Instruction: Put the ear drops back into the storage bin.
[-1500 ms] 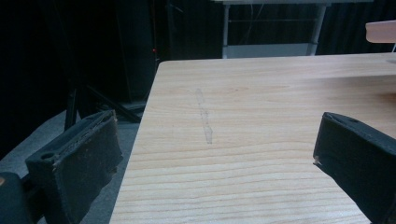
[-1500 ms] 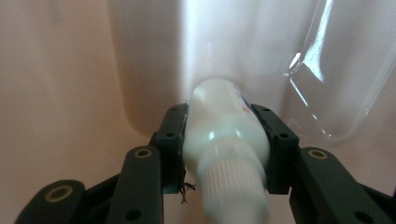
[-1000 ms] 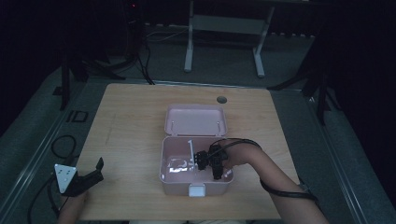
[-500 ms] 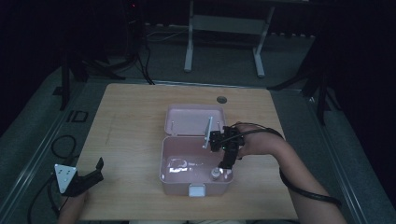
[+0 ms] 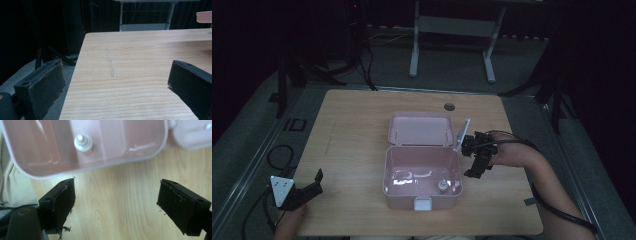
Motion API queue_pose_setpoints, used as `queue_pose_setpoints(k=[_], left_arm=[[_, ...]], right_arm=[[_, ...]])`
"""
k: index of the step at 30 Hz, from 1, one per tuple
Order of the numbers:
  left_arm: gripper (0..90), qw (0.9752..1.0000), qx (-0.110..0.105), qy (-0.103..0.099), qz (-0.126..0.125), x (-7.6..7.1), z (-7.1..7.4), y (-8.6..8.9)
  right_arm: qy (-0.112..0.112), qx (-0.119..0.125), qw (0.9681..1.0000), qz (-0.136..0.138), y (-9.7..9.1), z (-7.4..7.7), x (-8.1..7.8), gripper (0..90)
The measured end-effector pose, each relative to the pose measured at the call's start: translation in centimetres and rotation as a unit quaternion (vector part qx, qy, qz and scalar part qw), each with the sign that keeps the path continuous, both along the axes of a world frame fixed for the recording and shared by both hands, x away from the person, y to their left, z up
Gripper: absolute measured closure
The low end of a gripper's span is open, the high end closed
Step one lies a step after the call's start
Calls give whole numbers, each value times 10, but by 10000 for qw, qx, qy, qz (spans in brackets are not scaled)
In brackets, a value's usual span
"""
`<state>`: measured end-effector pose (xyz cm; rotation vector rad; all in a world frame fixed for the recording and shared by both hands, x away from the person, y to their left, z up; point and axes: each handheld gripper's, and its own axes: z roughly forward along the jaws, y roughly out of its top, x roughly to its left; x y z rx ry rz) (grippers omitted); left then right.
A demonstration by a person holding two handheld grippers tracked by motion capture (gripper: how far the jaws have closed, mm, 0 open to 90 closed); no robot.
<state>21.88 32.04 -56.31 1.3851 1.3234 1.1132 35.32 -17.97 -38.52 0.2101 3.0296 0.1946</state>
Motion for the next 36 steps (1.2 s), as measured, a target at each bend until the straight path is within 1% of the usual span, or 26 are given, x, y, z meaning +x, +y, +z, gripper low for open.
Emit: queue_pose_setpoints(k=[1, 3, 4, 6, 8, 9, 12, 15, 16, 18, 20, 24, 26, 27, 28, 29, 31, 32, 33, 34, 36], left_arm=[[10, 10000, 1, 0, 2, 0, 0, 0], [10, 10000, 1, 1, 3, 0, 0, 0], [10, 10000, 2, 1, 4, 0, 0, 0], [10, 10000, 1, 0, 3, 0, 0, 0], [10, 10000, 0, 2, 2, 0, 0, 0], [10, 10000, -1, 3, 3, 0, 0, 0], [10, 10000, -3, 3, 0, 0, 0, 0], [10, 10000, -2, 3, 1, 0, 0, 0], [10, 10000, -3, 1, 0, 0, 0, 0], [10, 10000, -1, 3, 1, 0, 0, 0], [10, 10000, 1, 7, 3, 0, 0, 0], [10, 10000, 3, 4, 5, 0, 0, 0], [10, 10000, 4, 2, 5, 0, 0, 0], [10, 10000, 3, 4, 7, 0, 0, 0], [10, 10000, 1, 7, 6, 0, 0, 0], [10, 10000, 1, 9, 5, 0, 0, 0], [10, 10000, 2, 7, 6, 0, 0, 0], [10, 10000, 2, 8, 6, 0, 0, 0], [10, 10000, 1, 5, 7, 0, 0, 0], [10, 10000, 1, 4, 8, 0, 0, 0], [10, 10000, 2, 6, 9, 0, 0, 0]], right_arm=[[24, 9, 10000, -51, -4, -3, 0, 144], [29, 17, 10000, -55, -6, -5, 1, 144], [82, 77, 9998, -162, -14, -11, 1, 144], [72, 133, 9996, -219, -21, -19, 1, 144], [110, 196, 9993, -298, -28, -27, 1, 144], [80, 224, 9992, -326, -31, -32, 2, 144], [109, 340, 9983, -459, -41, -43, 2, 144], [22, 471, 9975, -532, -49, -54, 2, 138], [50, 529, 9968, -591, -51, -58, 2, 138], [75, 585, 9966, -584, -56, -67, 1, 138], [65, 614, 9961, -631, -60, -76, -1, 139], [79, 757, 9946, -704, -71, -92, -3, 139], [65, 793, 9942, -721, -73, -95, -3, 140], [34, 855, 9936, -740, -76, -100, -4, 140], [25, 935, 9922, -821, -80, -106, -5, 141], [-28, 965, 9918, -839, -81, -108, -5, 141], [-51, 1088, 9897, -929, -86, -114, -6, 142], [-97, 1138, 9890, -935, -87, -116, -6, 142], [-159, 1219, 9876, -972, -89, -119, -7, 142], [-144, 1295, 9864, -1002, -91, -121, -8, 142], [-214, 1442, 9839, -1033, -94, -125, -9, 142]])
